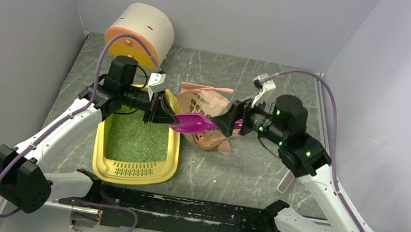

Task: Fill the litter box with clean litter
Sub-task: Adjust the spatula.

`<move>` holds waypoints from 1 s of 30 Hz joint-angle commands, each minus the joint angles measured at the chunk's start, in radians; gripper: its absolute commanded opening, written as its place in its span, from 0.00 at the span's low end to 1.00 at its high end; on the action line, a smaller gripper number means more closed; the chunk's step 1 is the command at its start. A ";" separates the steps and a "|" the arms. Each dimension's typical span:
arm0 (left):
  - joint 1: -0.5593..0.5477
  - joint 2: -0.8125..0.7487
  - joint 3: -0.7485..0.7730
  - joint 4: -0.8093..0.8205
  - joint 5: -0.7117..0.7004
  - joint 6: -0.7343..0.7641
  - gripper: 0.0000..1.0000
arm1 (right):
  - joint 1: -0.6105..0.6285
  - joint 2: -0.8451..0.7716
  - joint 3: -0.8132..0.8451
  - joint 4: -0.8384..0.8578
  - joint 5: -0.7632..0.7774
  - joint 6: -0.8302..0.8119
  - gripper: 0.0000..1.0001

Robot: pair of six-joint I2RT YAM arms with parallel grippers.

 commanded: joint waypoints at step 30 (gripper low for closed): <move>0.035 0.008 0.001 0.138 0.034 -0.102 0.05 | -0.229 -0.024 -0.187 0.108 -0.582 -0.094 0.87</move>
